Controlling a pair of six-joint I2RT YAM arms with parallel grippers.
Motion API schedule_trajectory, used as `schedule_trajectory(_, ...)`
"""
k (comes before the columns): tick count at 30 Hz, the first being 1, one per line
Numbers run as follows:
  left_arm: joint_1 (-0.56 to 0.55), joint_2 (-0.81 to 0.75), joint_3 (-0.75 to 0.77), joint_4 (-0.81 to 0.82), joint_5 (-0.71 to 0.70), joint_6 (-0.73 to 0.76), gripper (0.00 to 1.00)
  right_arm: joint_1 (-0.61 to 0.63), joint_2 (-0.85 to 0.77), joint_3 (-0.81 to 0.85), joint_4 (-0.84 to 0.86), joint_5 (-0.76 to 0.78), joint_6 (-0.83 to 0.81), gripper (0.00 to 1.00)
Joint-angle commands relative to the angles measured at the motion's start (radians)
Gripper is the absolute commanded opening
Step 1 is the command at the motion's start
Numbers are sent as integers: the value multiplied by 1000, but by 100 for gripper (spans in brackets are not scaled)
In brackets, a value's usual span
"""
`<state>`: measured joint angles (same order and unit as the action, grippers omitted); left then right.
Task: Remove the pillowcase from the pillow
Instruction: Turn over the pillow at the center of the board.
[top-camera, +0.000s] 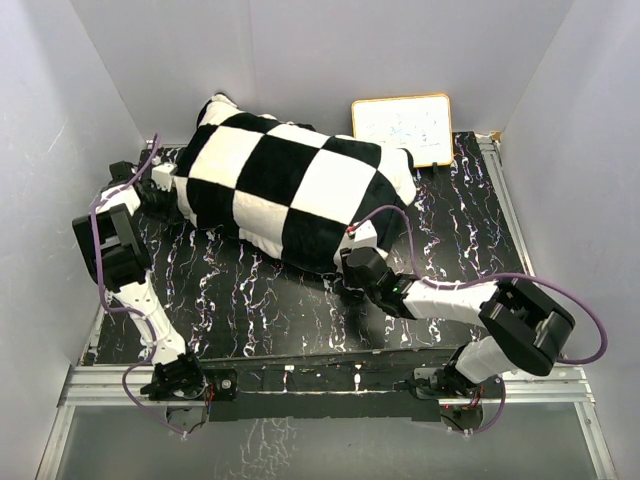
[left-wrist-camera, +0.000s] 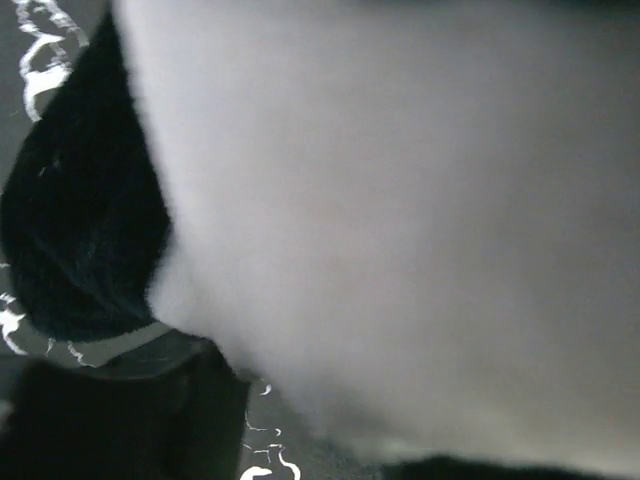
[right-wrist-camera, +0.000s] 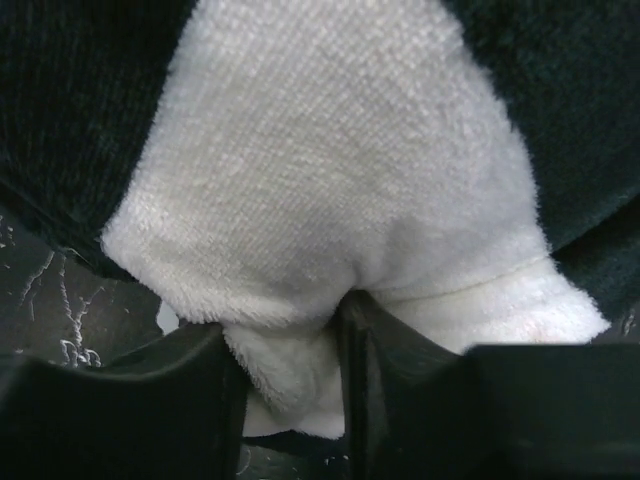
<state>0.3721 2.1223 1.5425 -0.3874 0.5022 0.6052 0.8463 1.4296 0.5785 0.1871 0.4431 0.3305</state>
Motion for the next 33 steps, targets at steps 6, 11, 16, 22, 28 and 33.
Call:
schedule_trajectory(6,-35,-176,-65,-183,136,15,0,-4,-100,36,-37,64,-8,8)
schedule_trajectory(11,-34,-323,-66,-279,147,-60,0,-4,-223,49,-88,67,-41,8)
schedule_trajectory(16,-16,-442,15,-359,163,-122,0,-3,-349,130,-182,84,-91,8)
schedule_trajectory(22,2,-533,274,-427,172,-229,0,10,-448,322,-297,88,-134,8)
schedule_trajectory(28,7,-495,694,-506,123,-322,0,14,-480,589,-335,91,-192,8)
schedule_trajectory(33,6,-439,947,-486,105,-430,0,13,-380,827,-422,119,-187,8)
